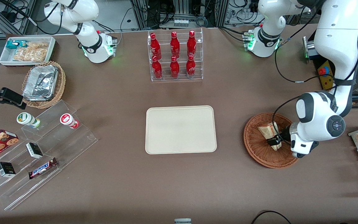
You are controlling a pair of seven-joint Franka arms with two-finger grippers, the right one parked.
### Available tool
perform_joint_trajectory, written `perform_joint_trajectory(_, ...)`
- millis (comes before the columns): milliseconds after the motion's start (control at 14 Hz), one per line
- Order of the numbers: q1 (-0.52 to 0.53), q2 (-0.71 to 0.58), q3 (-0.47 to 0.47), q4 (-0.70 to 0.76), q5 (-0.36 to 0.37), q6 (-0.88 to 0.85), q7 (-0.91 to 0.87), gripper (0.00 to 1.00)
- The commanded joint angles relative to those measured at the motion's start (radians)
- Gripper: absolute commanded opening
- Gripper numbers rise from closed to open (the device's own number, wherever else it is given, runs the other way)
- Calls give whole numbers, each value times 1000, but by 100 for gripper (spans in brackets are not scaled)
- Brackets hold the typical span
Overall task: Place sandwich from basket to tray
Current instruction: 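Lower the left gripper onto the wrapped sandwich and close on it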
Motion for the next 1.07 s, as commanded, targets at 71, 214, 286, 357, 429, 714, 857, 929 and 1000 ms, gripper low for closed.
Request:
perform_joint_trajectory(71,-8,-6,1,-59,-2,59,3,70)
perform_joint_trajectory(214,-17,-12,1,-62,0,44,3,16)
perform_joint_trajectory(286,-17,-17,1,-64,1,39,5,11)
perform_joint_trajectory(357,-19,-34,1,-70,7,36,25,9)
perform_joint_trajectory(429,-19,-61,-1,-68,8,28,75,6)
perform_joint_trajectory(714,-20,-111,-114,63,6,-195,167,6)
perform_joint_trajectory(857,-87,-91,-134,112,12,-226,161,8)
perform_joint_trajectory(929,-144,-86,-134,117,36,-226,164,8)
perform_joint_trajectory(1000,-190,-59,-134,140,75,-223,155,9)
